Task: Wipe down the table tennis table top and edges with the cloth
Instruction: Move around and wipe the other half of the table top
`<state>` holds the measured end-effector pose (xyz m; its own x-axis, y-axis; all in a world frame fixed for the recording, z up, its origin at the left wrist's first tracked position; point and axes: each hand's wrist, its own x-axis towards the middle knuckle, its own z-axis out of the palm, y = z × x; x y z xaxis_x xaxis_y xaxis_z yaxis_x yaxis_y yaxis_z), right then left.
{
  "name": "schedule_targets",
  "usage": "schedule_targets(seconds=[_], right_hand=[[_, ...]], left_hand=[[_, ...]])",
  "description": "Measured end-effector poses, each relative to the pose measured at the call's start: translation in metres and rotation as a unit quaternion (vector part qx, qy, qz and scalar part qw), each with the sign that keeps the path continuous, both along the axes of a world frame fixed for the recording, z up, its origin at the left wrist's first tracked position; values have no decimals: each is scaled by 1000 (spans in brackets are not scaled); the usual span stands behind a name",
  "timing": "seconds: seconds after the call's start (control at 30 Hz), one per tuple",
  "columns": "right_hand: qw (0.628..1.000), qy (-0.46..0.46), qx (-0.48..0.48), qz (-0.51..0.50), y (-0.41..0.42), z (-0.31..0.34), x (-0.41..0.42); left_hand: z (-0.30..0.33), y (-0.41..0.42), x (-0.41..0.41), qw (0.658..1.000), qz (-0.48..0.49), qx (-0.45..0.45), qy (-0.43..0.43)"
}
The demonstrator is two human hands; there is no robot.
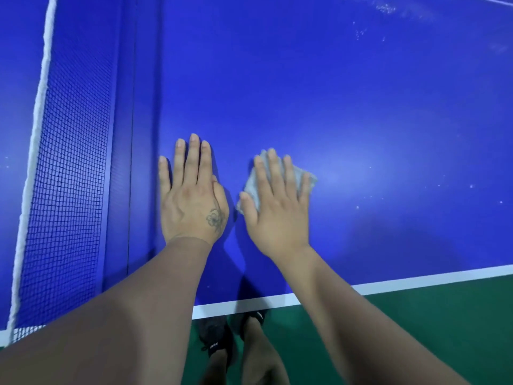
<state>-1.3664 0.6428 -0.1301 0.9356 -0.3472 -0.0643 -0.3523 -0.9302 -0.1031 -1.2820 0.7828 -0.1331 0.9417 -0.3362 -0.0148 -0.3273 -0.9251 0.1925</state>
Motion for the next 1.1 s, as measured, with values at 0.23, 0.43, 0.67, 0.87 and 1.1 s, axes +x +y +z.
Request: schedule_targets(seconds=[0.23,0.43,0.67,0.87,1.1], right_hand=[[998,-5,28,61,-27,-6,118],[997,24,51,-54,-138,-3,111],[993,-8,14,-120,-117,-7,-5],[998,-30,48,10,-22,1,-75],[999,-12,46,17,-65,2,-147]], left_hand=[[-4,0,3,1000,4,-4,-12],[-2,-1,0,1000,3,-7,-25],[-1,-5,-4,999,-7,-11,-43],[6,-16,-6,999,19,4,-44],[9,-101,-25,997,-23,-61,-49]])
